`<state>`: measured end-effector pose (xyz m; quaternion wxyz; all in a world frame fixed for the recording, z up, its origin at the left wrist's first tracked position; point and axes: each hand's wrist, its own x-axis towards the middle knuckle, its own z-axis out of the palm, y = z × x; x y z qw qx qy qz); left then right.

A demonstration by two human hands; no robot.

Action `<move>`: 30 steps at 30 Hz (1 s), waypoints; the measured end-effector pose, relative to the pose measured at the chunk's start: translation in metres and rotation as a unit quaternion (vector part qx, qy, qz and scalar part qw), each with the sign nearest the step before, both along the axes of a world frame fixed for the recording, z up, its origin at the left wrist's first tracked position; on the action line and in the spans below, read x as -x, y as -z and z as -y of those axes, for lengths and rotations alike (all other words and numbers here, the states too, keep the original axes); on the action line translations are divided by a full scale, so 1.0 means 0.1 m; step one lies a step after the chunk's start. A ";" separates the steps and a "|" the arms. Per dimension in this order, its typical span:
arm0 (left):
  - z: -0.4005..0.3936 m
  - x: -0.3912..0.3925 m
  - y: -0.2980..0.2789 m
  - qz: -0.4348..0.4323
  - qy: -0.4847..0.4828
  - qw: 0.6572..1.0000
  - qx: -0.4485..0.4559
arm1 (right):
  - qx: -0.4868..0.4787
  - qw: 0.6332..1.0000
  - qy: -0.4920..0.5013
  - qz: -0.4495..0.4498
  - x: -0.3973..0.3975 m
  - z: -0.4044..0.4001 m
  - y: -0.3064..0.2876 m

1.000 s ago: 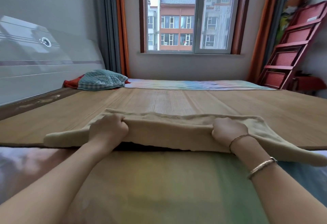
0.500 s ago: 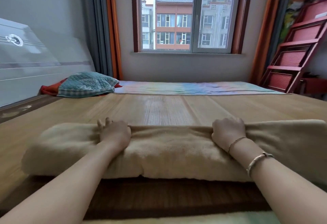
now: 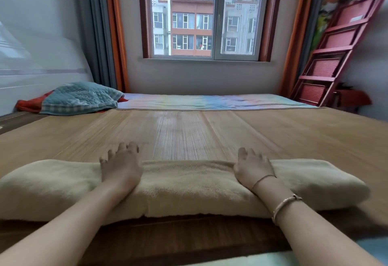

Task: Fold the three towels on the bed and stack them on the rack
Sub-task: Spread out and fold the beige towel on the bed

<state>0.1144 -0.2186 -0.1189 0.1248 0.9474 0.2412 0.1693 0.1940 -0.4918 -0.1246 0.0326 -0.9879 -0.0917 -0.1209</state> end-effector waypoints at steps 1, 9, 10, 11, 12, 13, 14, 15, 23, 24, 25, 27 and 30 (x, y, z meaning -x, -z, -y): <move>0.18 0.06 -0.08 0.025 0.042 0.998 0.029 | -0.044 0.999 -0.016 0.015 0.05 0.04 -0.02; 1.57 0.04 -0.15 -0.114 0.244 0.962 -0.047 | -0.116 0.970 0.073 0.200 0.69 1.02 0.05; 1.66 -0.01 -0.09 -0.141 0.240 0.959 -0.059 | -0.127 0.969 0.126 0.173 0.73 1.25 0.09; 1.71 -0.03 -0.01 -0.156 0.231 0.959 -0.053 | -0.153 0.962 0.177 0.142 0.75 1.47 0.12; 1.67 -0.05 0.05 -0.162 0.218 0.962 -0.032 | -0.200 0.950 0.213 0.113 0.74 1.60 0.10; 1.71 -0.05 0.13 -0.161 0.211 0.964 -0.009 | -0.265 0.932 0.233 0.081 0.76 1.78 0.11; 1.66 -0.05 0.16 -0.156 0.206 0.966 0.006 | -0.330 0.914 0.231 0.046 0.73 1.87 0.09; 1.67 -0.04 0.19 -0.154 0.205 0.967 0.008 | -0.378 0.902 0.208 0.015 0.70 1.95 0.09; 1.66 -0.07 0.21 -0.154 0.210 0.965 0.039 | -0.636 0.770 0.040 0.039 0.62 1.75 -0.09; 1.64 -0.07 0.22 -0.153 0.211 0.964 0.042 | -0.619 0.782 0.057 0.047 0.59 1.78 -0.10; 1.64 -0.07 0.21 -0.153 0.214 0.964 0.044 | -0.590 0.802 0.076 0.056 0.57 1.82 -0.10; 1.65 -0.05 0.20 -0.157 0.216 0.963 0.045 | -0.508 0.851 0.124 0.043 0.52 1.89 0.01; 1.66 -0.01 0.22 -0.148 0.214 0.965 0.040 | -0.425 0.888 0.173 0.015 0.49 1.89 0.16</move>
